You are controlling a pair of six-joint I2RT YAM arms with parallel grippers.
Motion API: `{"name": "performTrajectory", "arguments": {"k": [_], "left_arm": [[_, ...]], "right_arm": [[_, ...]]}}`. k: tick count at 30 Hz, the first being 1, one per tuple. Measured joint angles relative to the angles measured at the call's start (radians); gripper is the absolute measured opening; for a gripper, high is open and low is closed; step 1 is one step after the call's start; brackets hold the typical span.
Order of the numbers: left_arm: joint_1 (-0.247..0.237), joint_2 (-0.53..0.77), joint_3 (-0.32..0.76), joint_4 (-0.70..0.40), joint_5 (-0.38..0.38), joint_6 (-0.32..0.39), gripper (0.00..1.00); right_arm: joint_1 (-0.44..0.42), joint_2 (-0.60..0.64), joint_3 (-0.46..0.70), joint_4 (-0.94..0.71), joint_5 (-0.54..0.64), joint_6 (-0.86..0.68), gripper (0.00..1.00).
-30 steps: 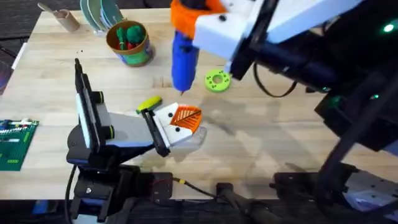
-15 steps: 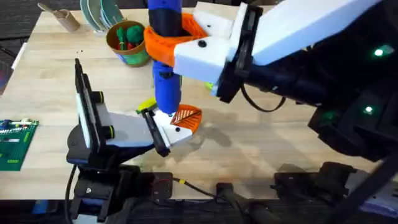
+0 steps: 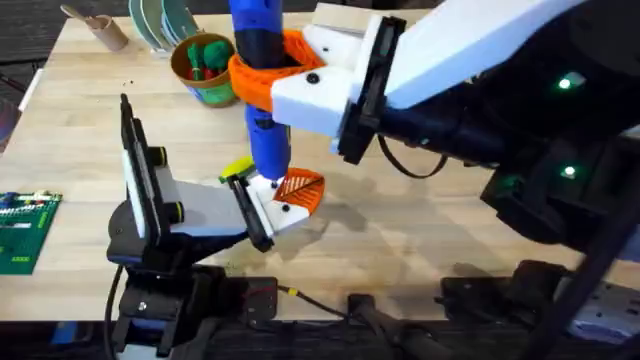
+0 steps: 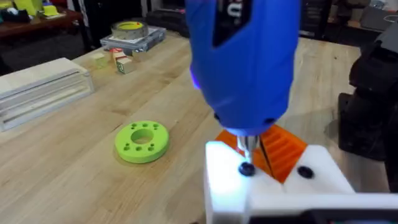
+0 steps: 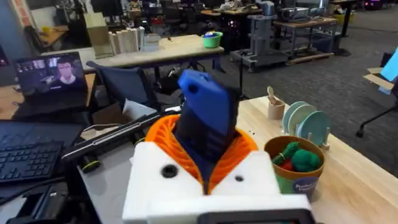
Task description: Pick up the gripper from the table and insert it into the empty holder that is missing its gripper. Then pick up a screw, insert it into the mounting hole, and use the screwdriver to tighten it. Finally, clean up the table by picking up the vegetable and placing it into the bucket.
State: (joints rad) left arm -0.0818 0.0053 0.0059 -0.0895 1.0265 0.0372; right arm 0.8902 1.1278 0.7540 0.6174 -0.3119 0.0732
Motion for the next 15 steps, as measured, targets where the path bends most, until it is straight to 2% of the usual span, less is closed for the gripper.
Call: {"name": "performTrajectory", "arguments": {"k": [15], "left_arm": [[0.000, 0.000, 0.000, -0.001, 0.001, -0.003, 0.017]], "right_arm": [[0.002, 0.022, 0.000, 0.005, 0.004, -0.006, 0.028]]}}
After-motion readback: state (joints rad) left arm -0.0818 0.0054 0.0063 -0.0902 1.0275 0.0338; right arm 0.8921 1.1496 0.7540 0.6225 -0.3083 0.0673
